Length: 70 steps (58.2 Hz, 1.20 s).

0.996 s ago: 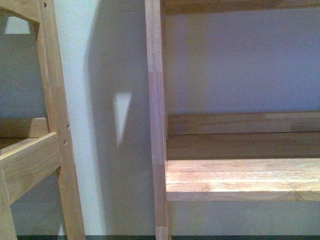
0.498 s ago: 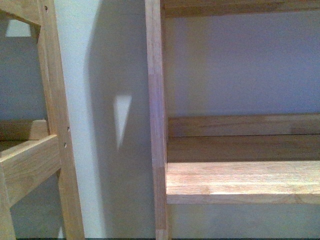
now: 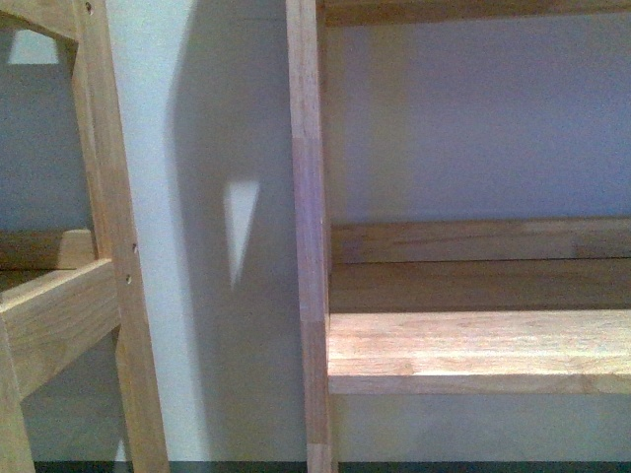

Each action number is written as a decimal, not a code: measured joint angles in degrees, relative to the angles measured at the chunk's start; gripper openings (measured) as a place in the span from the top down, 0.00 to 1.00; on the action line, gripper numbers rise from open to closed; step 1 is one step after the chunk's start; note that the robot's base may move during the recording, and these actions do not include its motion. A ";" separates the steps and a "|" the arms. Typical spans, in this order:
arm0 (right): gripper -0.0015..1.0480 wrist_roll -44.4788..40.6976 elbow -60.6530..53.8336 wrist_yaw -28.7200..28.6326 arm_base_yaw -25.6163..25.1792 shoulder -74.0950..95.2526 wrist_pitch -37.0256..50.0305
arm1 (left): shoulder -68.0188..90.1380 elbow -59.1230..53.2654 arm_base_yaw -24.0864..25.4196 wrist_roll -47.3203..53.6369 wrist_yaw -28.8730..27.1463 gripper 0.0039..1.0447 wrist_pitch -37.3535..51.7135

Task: Put away toys

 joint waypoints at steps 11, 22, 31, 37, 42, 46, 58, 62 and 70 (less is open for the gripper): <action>0.85 0.02 -1.05 0.00 0.00 -0.74 0.20 | 0.00 0.00 0.00 0.00 0.00 0.05 0.00; 0.85 0.00 -3.06 -0.09 -0.02 -2.91 0.46 | 0.00 0.00 0.00 0.00 0.00 0.05 0.00; 0.85 -0.02 -3.06 -0.13 -0.04 -3.13 0.46 | 0.00 0.00 0.00 0.00 0.00 0.05 0.00; 0.75 -0.09 -3.06 -0.13 -0.04 -3.13 0.46 | 0.00 0.00 0.00 0.00 0.00 0.05 0.00; 0.62 -0.09 -3.06 -0.13 -0.04 -3.13 0.46 | 0.00 0.00 0.00 0.00 0.00 0.05 0.00; 0.52 -0.09 -3.06 -0.13 -0.04 -3.15 0.46 | 0.00 0.00 0.00 0.00 0.00 0.05 0.00; 0.11 -0.09 -3.06 -0.13 -0.04 -3.15 0.46 | 0.00 0.00 0.00 0.00 0.00 0.05 0.00; 0.02 -0.09 -3.06 -0.13 -0.04 -3.15 0.46 | 0.00 0.00 0.00 0.00 0.00 0.05 0.00; 0.00 -0.17 -3.06 -0.13 -0.04 -3.15 0.46 | 0.00 0.00 0.00 0.00 0.00 0.05 0.00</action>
